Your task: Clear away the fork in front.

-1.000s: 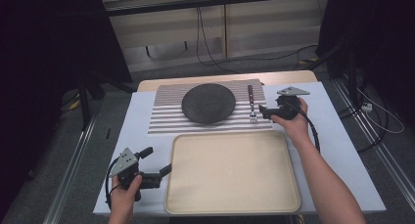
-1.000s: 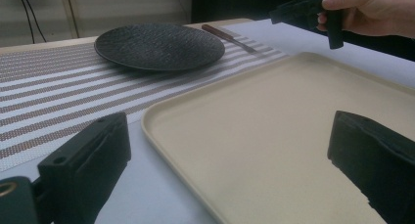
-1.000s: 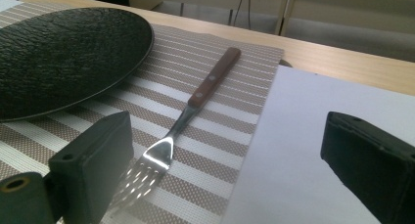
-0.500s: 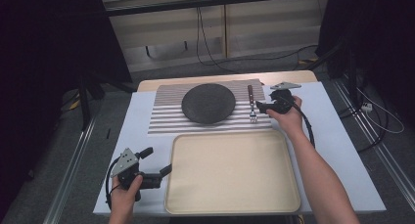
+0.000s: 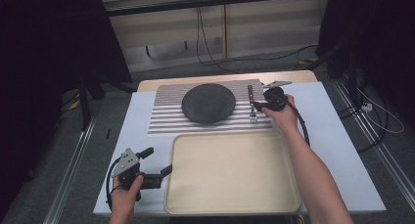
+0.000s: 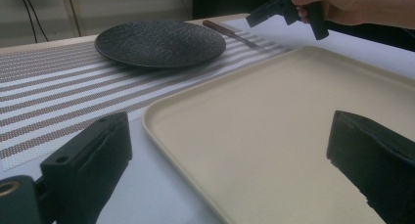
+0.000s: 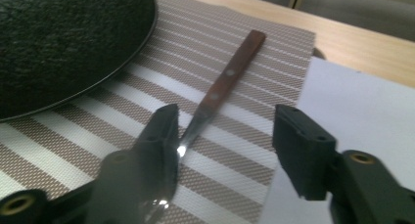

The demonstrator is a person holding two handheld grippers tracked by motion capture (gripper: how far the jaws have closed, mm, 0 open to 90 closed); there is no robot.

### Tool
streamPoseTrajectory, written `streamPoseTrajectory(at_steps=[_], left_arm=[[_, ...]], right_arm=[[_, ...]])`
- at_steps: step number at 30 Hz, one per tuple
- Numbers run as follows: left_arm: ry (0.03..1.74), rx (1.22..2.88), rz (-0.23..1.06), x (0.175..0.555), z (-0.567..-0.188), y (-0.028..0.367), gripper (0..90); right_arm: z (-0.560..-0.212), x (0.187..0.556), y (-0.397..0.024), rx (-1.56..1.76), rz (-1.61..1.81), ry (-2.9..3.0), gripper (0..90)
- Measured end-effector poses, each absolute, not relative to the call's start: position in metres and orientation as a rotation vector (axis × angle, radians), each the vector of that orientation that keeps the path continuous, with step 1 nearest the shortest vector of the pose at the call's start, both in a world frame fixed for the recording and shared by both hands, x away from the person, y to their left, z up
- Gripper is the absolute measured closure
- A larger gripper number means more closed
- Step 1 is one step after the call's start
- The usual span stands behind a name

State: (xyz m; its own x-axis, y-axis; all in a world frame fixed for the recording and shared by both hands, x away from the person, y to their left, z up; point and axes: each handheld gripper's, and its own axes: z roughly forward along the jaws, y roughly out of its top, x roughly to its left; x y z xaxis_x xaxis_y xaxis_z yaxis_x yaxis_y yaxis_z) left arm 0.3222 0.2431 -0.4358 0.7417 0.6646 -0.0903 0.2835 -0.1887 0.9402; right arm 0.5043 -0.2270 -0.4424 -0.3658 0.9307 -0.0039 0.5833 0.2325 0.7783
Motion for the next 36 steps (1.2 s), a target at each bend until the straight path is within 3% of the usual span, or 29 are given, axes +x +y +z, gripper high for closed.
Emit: streamPoseTrajectory(at_steps=[3, 6, 25, 29, 36], left_arm=[[0.743, 1.776, 0.406, 0.322, -0.436, 0.243, 3.1], [0.743, 1.777, 0.407, 0.322, -0.436, 0.242, 3.1], [0.751, 1.781, 0.417, 0.322, -0.437, 0.244, 3.3], [0.756, 1.783, 0.416, 0.322, -0.437, 0.244, 3.2], [0.757, 1.787, 0.421, 0.323, -0.438, 0.244, 3.3]], right_arm=[[-0.445, 0.506, -0.223, 1.371, 0.971, 2.042, 48.0], [-0.446, 0.508, -0.219, 1.364, 0.952, 2.064, 55.8], [-0.458, 0.529, -0.201, 1.496, 0.827, 2.111, 69.6], [-0.456, 0.529, -0.206, 1.498, 0.817, 2.129, 82.1], [-0.452, 0.525, -0.223, 1.487, 0.788, 2.190, 84.6]])
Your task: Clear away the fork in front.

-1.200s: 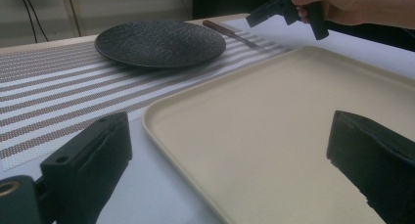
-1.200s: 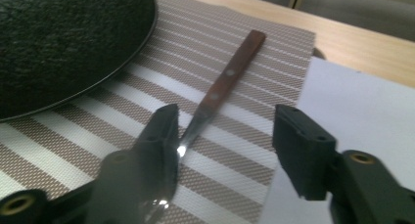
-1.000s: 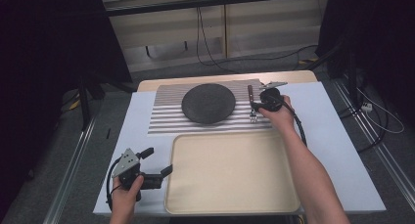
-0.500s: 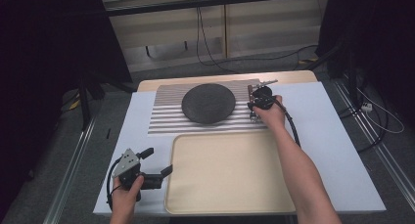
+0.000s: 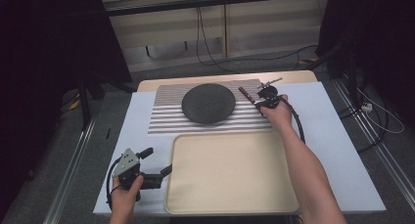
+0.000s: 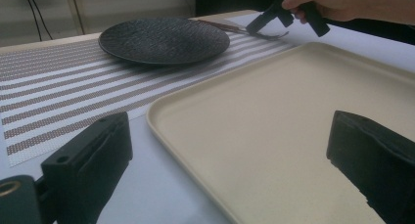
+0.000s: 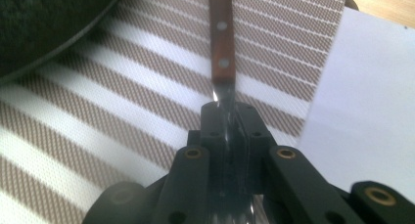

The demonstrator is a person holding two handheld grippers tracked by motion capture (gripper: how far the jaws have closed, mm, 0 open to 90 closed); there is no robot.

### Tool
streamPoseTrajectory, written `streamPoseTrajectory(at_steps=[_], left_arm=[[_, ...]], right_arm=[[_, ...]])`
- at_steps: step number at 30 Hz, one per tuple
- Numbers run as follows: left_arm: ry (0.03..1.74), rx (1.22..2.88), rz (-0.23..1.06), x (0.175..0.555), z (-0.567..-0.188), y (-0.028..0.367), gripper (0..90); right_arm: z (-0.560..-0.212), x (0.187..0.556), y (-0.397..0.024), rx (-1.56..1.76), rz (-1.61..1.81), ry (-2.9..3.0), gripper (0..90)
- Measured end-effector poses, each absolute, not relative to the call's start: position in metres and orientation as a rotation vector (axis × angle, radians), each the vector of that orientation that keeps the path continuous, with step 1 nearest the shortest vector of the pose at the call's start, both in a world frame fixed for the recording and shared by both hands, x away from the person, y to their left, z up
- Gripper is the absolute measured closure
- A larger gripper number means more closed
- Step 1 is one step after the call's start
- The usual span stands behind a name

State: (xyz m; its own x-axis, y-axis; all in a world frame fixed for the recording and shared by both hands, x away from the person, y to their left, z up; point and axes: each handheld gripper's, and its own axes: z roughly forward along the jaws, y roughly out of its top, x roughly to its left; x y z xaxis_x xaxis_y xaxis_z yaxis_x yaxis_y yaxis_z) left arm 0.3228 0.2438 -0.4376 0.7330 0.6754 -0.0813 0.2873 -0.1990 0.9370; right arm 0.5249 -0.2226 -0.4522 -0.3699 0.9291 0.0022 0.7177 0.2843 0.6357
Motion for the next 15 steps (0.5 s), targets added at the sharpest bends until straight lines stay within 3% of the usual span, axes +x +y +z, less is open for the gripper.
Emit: streamPoseTrajectory(at_steps=[15], left_arm=[[0.760, 1.776, 0.415, 0.323, -0.438, 0.243, 3.2]], right_arm=[[-0.448, 0.487, -0.242, 1.394, 0.751, 2.294, 82.9]])
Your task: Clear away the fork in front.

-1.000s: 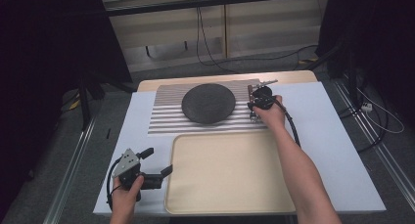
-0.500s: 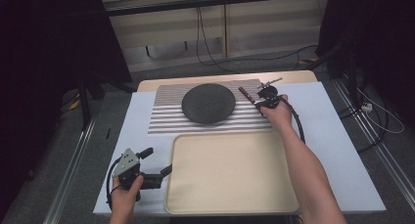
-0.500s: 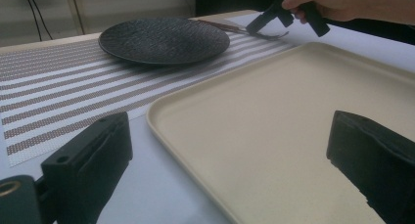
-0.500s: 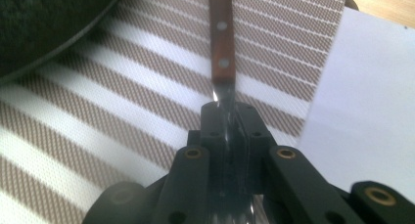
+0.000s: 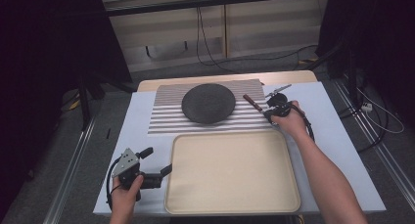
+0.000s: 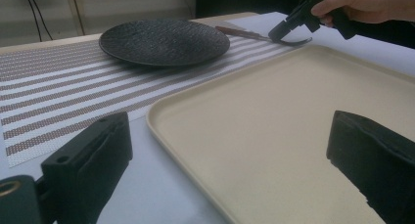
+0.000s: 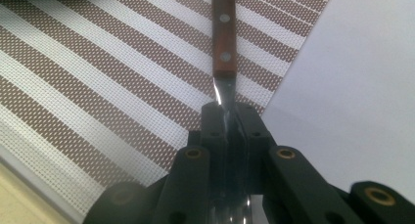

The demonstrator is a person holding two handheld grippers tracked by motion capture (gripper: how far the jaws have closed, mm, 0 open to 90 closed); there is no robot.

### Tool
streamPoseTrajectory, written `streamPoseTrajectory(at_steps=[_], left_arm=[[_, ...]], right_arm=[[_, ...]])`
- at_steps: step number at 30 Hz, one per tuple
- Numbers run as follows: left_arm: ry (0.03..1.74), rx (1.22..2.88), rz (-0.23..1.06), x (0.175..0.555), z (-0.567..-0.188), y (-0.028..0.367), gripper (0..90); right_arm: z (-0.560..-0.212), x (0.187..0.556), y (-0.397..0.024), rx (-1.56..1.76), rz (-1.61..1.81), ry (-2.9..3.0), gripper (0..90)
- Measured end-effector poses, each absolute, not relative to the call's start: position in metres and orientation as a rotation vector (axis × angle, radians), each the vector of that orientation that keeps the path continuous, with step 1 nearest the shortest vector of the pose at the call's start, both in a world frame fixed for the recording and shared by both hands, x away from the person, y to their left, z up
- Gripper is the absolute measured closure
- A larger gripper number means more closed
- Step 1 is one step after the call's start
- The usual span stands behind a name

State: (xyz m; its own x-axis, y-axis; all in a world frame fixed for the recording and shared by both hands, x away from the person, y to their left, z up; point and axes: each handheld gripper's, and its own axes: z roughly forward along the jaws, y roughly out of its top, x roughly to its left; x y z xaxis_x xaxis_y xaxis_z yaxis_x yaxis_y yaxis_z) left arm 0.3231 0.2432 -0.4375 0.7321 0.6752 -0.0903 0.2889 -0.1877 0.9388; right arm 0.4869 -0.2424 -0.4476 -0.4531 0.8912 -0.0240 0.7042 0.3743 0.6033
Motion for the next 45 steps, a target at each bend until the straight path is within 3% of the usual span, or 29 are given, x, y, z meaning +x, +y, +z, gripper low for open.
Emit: streamPoseTrajectory(at_steps=[4, 13, 15, 31, 45], left_arm=[[0.758, 1.776, 0.412, 0.324, -0.437, 0.243, 3.2], [0.762, 1.780, 0.412, 0.325, -0.439, 0.244, 3.2], [0.763, 1.781, 0.412, 0.326, -0.439, 0.244, 3.2], [0.763, 1.775, 0.417, 0.325, -0.438, 0.246, 3.2], [0.772, 1.780, 0.410, 0.327, -0.439, 0.244, 3.3]], right_arm=[[-0.444, 0.496, -0.239, 1.404, 0.818, 2.228, 70.9], [-0.447, 0.516, -0.227, 1.423, 0.818, 2.203, 72.0], [-0.452, 0.518, -0.226, 1.427, 0.808, 2.226, 77.4], [-0.448, 0.488, -0.246, 1.445, 0.790, 2.314, 77.5], [-0.445, 0.496, -0.237, 1.485, 0.681, 2.341, 77.9]])
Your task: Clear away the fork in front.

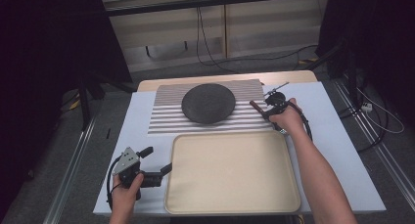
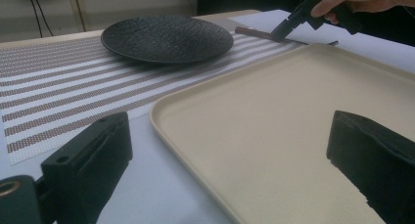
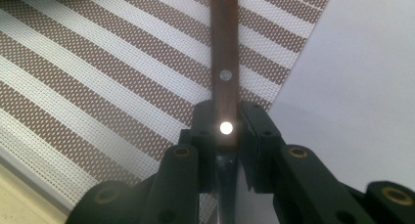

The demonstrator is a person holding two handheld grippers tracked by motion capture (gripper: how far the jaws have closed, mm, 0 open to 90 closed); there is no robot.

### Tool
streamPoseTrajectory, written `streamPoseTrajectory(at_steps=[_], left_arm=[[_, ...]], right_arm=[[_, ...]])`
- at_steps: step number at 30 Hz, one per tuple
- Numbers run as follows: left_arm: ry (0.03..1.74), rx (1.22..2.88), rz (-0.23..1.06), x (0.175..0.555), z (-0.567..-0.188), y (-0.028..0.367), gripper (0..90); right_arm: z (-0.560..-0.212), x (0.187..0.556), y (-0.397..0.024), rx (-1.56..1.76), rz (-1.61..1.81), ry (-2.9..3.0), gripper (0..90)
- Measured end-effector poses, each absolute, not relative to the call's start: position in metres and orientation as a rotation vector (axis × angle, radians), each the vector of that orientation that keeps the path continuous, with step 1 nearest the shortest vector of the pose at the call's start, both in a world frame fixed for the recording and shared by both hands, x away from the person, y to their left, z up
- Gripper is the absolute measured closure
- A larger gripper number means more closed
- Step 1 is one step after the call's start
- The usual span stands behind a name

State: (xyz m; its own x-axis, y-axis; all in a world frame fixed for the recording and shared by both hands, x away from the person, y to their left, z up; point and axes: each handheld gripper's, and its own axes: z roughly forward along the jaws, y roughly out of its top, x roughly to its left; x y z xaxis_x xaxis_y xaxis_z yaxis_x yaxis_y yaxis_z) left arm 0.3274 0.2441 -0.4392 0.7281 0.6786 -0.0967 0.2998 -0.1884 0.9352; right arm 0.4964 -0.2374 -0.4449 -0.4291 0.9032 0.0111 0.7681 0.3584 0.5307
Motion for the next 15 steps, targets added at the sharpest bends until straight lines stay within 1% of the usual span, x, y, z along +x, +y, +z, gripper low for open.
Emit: streamPoseTrajectory(at_steps=[5, 6, 10, 15], left_arm=[[0.767, 1.793, 0.413, 0.328, -0.439, 0.244, 3.3], [0.767, 1.791, 0.415, 0.327, -0.439, 0.245, 3.3], [0.760, 1.801, 0.418, 0.325, -0.438, 0.246, 3.3], [0.769, 1.773, 0.416, 0.325, -0.437, 0.246, 3.2]], right_arm=[[-0.443, 0.501, -0.236, 1.488, 0.647, 2.375, 78.1], [-0.446, 0.500, -0.243, 1.505, 0.724, 2.366, 78.2], [-0.446, 0.501, -0.245, 1.512, 0.745, 2.375, 78.2], [-0.446, 0.500, -0.246, 1.497, 0.753, 2.384, 78.3]])
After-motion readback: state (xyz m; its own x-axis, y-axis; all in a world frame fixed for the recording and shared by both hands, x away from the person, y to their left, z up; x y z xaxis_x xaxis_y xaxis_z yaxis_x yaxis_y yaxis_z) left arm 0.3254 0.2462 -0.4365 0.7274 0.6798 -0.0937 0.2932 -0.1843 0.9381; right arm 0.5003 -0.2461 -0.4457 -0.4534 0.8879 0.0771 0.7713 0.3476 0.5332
